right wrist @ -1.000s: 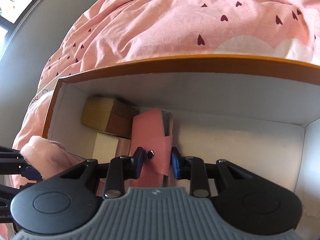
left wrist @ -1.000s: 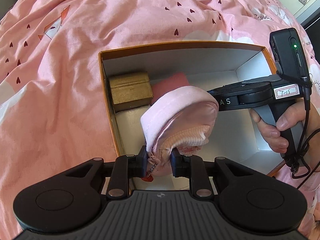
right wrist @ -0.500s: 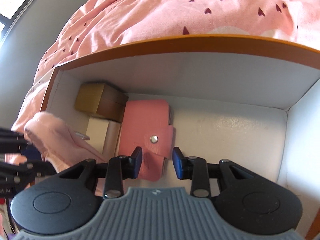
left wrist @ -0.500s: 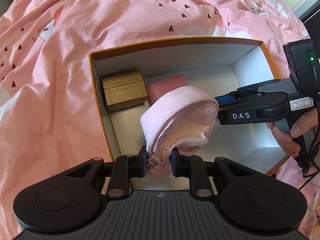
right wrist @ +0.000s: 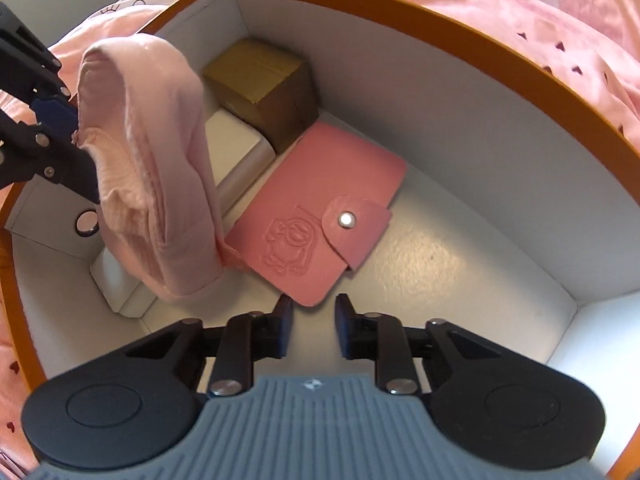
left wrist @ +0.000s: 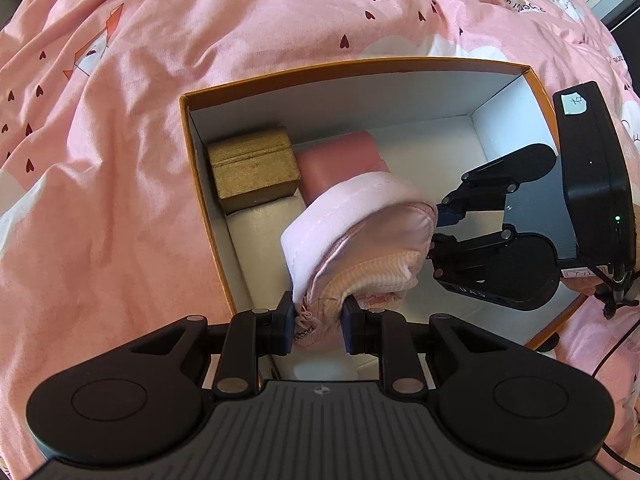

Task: Organize objects
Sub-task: 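Lower the pink pouch into the orange box and open the left tool, then move both tools out of the orange box toward the items in front of it, then grasp the black XI JIANG NAN box with the left tool and lift it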

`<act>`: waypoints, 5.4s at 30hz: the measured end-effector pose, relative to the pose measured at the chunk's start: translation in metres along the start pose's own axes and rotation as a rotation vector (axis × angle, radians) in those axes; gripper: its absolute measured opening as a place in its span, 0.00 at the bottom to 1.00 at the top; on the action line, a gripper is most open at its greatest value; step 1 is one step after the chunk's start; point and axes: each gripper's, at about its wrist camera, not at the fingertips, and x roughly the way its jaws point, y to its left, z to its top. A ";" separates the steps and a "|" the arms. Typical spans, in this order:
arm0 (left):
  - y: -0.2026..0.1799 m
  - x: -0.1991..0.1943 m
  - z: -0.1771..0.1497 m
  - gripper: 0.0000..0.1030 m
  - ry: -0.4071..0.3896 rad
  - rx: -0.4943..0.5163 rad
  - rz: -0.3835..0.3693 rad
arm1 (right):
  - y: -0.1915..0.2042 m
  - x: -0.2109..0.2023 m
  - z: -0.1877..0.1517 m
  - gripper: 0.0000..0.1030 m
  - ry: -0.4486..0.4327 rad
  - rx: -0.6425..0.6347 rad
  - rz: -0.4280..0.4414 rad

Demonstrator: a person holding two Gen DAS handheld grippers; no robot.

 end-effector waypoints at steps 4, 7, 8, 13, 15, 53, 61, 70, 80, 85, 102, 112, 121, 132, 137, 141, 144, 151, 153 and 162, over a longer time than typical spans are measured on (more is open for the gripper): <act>0.000 0.000 0.001 0.25 -0.002 0.001 -0.001 | 0.000 0.000 0.004 0.16 -0.044 -0.031 0.015; 0.000 0.002 0.002 0.25 -0.005 -0.003 -0.007 | 0.005 -0.002 0.005 0.16 -0.064 -0.073 0.018; 0.000 0.002 0.003 0.25 -0.006 -0.003 -0.010 | 0.006 -0.002 0.004 0.16 -0.065 -0.087 0.009; -0.004 0.005 0.012 0.25 -0.010 0.004 -0.029 | 0.002 -0.016 -0.003 0.20 -0.053 -0.078 -0.029; -0.006 0.009 0.020 0.25 -0.011 0.001 -0.037 | -0.005 -0.024 -0.008 0.20 -0.044 -0.052 -0.049; -0.006 0.007 0.017 0.29 -0.253 -0.009 0.044 | -0.004 -0.048 0.001 0.16 -0.232 0.049 -0.098; -0.007 0.001 -0.007 0.29 -0.339 -0.061 0.032 | -0.011 -0.039 0.014 0.12 -0.244 0.106 -0.112; -0.044 -0.034 -0.055 0.29 -0.537 -0.106 0.045 | 0.015 -0.077 -0.007 0.14 -0.322 0.110 -0.145; -0.080 -0.057 -0.124 0.37 -0.632 -0.112 0.024 | 0.069 -0.141 -0.071 0.32 -0.501 0.172 -0.171; -0.088 -0.058 -0.153 0.42 -0.647 -0.090 0.024 | 0.093 -0.154 -0.107 0.48 -0.555 0.225 -0.200; -0.075 -0.019 -0.203 0.42 -0.477 -0.158 -0.047 | 0.131 -0.134 -0.173 0.56 -0.416 0.341 -0.215; -0.051 0.015 -0.195 0.54 -0.395 -0.302 -0.098 | 0.134 -0.101 -0.168 0.43 -0.304 0.311 -0.198; -0.029 0.048 -0.179 0.67 -0.337 -0.433 -0.173 | 0.132 -0.073 -0.157 0.41 -0.210 0.254 -0.213; -0.016 0.084 -0.165 0.85 -0.286 -0.527 -0.263 | 0.122 -0.052 -0.145 0.34 -0.163 0.202 -0.224; -0.011 0.097 -0.162 0.88 -0.273 -0.557 -0.316 | 0.114 -0.047 -0.145 0.34 -0.150 0.225 -0.200; -0.014 0.098 -0.161 0.87 -0.268 -0.542 -0.311 | 0.111 -0.043 -0.143 0.34 -0.141 0.233 -0.195; -0.017 0.090 -0.166 0.76 -0.280 -0.534 -0.287 | 0.110 -0.044 -0.143 0.34 -0.143 0.238 -0.192; -0.017 0.060 -0.186 0.48 -0.341 -0.530 -0.272 | 0.110 -0.044 -0.145 0.32 -0.134 0.253 -0.189; -0.022 0.052 -0.191 0.45 -0.359 -0.515 -0.257 | 0.111 -0.044 -0.145 0.34 -0.131 0.251 -0.186; -0.032 0.026 -0.211 0.45 -0.351 -0.444 -0.067 | 0.117 -0.042 -0.140 0.48 -0.067 0.241 -0.184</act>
